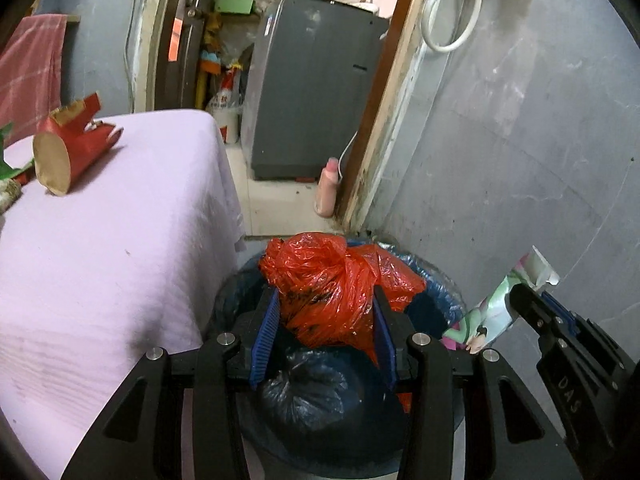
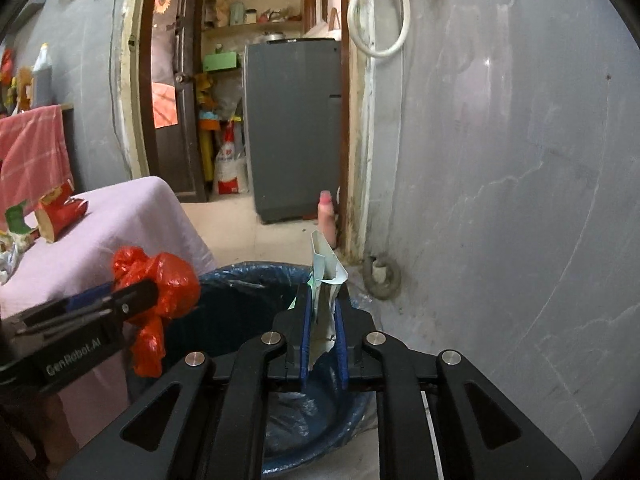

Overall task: Collect trash
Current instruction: 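Carry both held items over the blue bin and open both tools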

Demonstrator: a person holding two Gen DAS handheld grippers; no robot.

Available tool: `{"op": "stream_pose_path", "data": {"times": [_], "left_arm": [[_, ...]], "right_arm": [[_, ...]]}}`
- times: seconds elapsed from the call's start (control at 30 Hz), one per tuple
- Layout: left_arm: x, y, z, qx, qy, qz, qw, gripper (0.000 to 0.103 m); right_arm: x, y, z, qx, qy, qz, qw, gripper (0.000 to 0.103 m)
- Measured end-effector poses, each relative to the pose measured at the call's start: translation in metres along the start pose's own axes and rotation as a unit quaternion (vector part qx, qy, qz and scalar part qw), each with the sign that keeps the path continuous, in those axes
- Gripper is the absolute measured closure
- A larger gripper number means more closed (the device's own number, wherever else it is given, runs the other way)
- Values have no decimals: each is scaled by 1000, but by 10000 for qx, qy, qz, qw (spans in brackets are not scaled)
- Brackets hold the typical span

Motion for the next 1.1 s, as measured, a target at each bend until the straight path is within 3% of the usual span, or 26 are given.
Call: {"op": "stream_pose_path", "data": {"times": [0.37, 0.7, 0.83, 0.97, 1.1], "left_arm": [[-3, 12, 2, -152, 24, -18, 9999, 59], [-5, -6, -22, 37, 288, -130, 9995, 54], [-1, -11, -27, 103, 315, -10, 9994, 48], [-1, -14, -35, 141, 315, 58, 9994, 47], [-13, -29, -58, 528, 330, -130, 9980, 33]], "right_arm": [[1, 4, 6, -337, -236, 183, 9990, 82], [5, -15, -11, 73, -193, 235, 9995, 73], [9, -28, -24, 377, -128, 281, 9988, 57], [10, -34, -30, 508, -111, 376, 9979, 51], [7, -45, -37, 726, -132, 387, 9965, 46]]}}
Point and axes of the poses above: each gripper's, at about its wrist camera, not at the fingertips, and z roughly the way its jaws point, x to its right, y to its underside, the point moved 9 cm from there along z, roughly the way its jaws point, and after that the axes turned 7 degrees about x, right-handed, at the moved point
